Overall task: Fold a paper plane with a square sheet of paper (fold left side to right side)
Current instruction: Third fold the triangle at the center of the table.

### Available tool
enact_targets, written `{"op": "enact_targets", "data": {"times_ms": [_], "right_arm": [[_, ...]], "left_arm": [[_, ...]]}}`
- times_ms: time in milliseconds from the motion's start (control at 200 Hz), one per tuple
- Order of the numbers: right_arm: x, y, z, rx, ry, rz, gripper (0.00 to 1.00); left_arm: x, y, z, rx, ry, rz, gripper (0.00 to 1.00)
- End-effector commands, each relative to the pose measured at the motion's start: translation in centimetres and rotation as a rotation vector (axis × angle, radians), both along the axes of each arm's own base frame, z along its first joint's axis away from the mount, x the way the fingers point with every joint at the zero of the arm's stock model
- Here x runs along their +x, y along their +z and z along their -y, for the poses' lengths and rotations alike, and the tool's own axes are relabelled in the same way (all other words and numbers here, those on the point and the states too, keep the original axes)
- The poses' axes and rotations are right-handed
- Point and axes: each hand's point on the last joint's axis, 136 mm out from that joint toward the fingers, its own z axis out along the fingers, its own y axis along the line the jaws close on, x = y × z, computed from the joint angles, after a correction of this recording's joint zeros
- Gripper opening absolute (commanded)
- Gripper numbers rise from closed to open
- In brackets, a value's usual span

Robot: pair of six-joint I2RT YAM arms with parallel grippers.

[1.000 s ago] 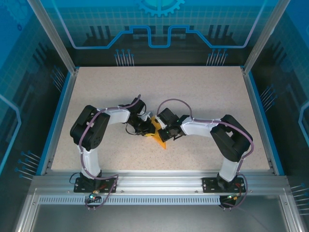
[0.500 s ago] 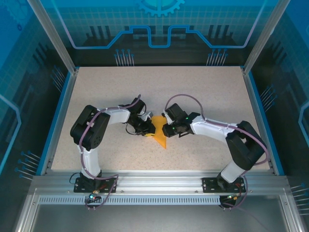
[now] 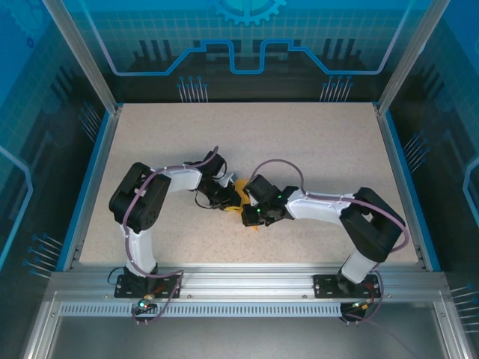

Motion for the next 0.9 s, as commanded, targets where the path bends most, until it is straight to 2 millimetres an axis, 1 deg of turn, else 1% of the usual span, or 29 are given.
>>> {"op": "enact_targets", "data": {"times_ms": [0, 155, 320, 525, 695, 895], "right_arm": [[0.6, 0.2, -1.5, 0.036, -0.049, -0.023, 0.00], [1.0, -0.2, -1.0, -0.004, -0.064, -0.012, 0.00], [1.2, 0.1, -1.1, -0.004, -0.066, -0.002, 0.00], [1.2, -0.8, -0.4, -0.045, -0.074, -0.015, 0.00], [1.3, -1.0, 0.2, -0.066, -0.099, -0.014, 0.00], [0.9, -1.7, 0.7, -0.095, -0.104, -0.038, 0.00]], "left_arm": [[-1.0, -3.7, -1.9, 0.135, 0.013, -0.056, 0.18], [-0.9, -3.6, -1.8, 0.133, 0.013, -0.052, 0.18], [-0.8, -3.6, -1.8, 0.138, 0.014, -0.050, 0.18], [-0.8, -3.7, -2.0, 0.145, 0.014, -0.051, 0.18], [-0.8, -3.8, -2.0, 0.148, 0.013, -0.052, 0.18], [-0.9, -3.9, -2.1, 0.154, 0.013, -0.052, 0.18]]}}
